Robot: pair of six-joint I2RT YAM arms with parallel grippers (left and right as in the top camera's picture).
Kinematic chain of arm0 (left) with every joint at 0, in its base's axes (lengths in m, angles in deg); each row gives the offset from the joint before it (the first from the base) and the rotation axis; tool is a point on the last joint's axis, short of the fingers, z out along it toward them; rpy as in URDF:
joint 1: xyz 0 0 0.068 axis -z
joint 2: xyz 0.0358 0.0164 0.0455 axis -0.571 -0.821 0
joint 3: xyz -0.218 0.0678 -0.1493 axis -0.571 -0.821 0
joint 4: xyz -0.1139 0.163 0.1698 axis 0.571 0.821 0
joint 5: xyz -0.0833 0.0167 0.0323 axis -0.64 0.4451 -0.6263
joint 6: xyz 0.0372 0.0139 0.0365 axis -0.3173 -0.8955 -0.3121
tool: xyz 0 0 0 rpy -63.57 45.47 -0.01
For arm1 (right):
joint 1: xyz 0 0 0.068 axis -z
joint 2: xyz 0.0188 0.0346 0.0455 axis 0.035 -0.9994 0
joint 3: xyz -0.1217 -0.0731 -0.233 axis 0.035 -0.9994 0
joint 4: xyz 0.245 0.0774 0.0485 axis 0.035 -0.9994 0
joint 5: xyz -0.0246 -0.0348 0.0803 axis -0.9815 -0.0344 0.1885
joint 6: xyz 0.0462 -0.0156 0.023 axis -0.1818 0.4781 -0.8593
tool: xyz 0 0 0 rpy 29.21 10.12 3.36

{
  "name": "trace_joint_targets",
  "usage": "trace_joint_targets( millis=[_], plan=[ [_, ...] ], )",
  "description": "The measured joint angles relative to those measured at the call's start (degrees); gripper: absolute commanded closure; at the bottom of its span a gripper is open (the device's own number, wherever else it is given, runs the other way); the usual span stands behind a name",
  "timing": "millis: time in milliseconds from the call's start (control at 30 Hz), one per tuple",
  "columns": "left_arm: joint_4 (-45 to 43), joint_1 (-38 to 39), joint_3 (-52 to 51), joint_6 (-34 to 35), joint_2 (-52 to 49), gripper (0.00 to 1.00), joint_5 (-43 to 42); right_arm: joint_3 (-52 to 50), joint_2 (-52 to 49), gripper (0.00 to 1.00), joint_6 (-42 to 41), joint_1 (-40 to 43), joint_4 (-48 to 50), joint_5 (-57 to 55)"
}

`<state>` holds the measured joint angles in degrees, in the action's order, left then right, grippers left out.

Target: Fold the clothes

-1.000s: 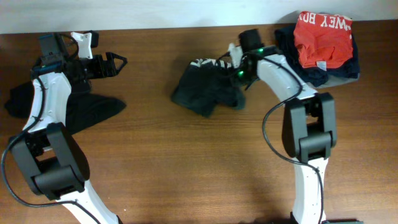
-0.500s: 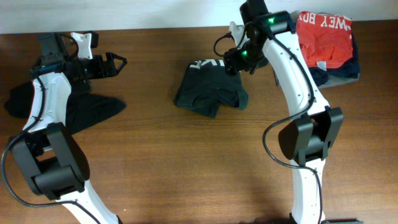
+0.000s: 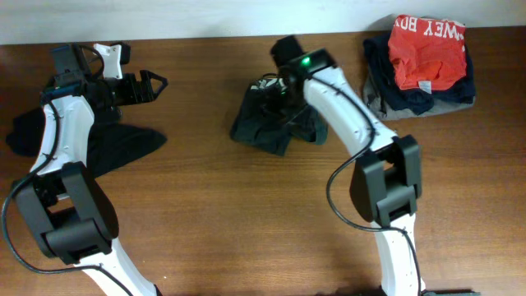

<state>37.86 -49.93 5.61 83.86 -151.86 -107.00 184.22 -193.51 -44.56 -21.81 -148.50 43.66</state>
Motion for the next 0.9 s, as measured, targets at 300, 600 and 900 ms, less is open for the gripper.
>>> trace_joint_targets(
  millis=[300,600,900],
  plan=[
    [0.02,0.00,0.00,0.02,0.00,0.03,0.22,-2.36,0.00,0.28,-4.20,-4.46,11.13,-0.02],
    [0.20,0.00,0.00,0.00,0.00,0.01,2.71,-2.43,0.00,0.59,5.79,-10.86,9.75,-6.01],
    [0.20,0.00,0.00,0.00,0.00,0.01,3.17,-2.97,0.00,0.55,11.21,-10.99,9.86,-12.81]
  ],
)
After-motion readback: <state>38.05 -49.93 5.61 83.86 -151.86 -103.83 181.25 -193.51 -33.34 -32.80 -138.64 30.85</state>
